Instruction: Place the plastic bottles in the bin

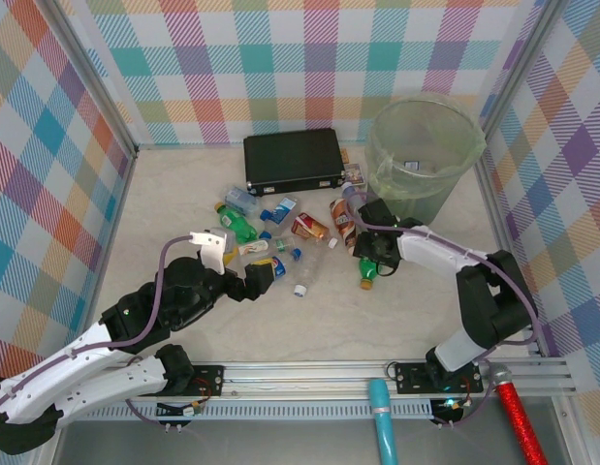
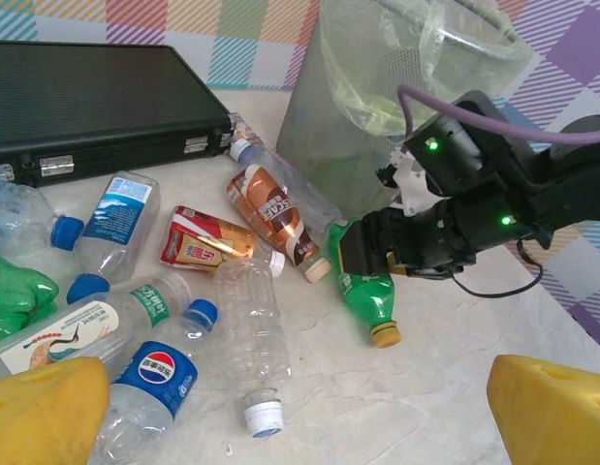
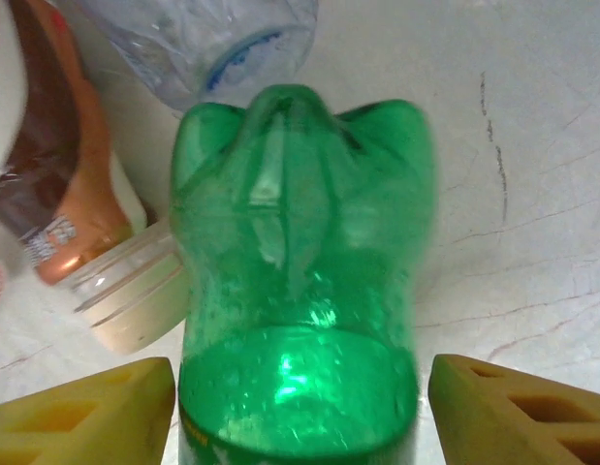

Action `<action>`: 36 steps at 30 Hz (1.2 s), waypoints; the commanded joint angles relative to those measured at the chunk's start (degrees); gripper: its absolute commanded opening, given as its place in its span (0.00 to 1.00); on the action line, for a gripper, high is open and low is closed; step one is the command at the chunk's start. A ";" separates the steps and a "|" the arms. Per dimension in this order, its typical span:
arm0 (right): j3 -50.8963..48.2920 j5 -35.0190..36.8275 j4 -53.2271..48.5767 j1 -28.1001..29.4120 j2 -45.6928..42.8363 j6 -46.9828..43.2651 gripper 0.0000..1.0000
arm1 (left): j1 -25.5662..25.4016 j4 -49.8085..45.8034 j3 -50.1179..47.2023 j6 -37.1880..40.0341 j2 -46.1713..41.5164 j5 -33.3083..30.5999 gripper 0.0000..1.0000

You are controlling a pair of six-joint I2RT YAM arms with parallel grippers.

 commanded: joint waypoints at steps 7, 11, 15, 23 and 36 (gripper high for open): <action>1.09 -0.74 2.84 -1.03 4.60 -1.00 0.68 | -0.35 -0.90 -0.20 -0.57 -0.66 -1.43 1.00; -0.12 -1.53 3.53 -0.99 3.10 -1.01 0.60 | -0.35 -0.95 -0.23 -0.46 -0.62 -1.76 1.00; -1.70 -2.11 3.82 -0.66 0.40 -1.48 0.60 | -0.35 -0.91 -0.05 -0.32 -0.57 -2.37 1.00; -2.09 0.57 0.93 3.99 -6.19 -2.67 0.60 | -0.35 -0.20 0.17 -0.28 -0.57 -6.05 1.00; 5.39 5.65 -4.19 11.11 -21.59 -8.38 0.60 | -0.36 -0.06 3.45 -0.49 1.36 -10.25 1.00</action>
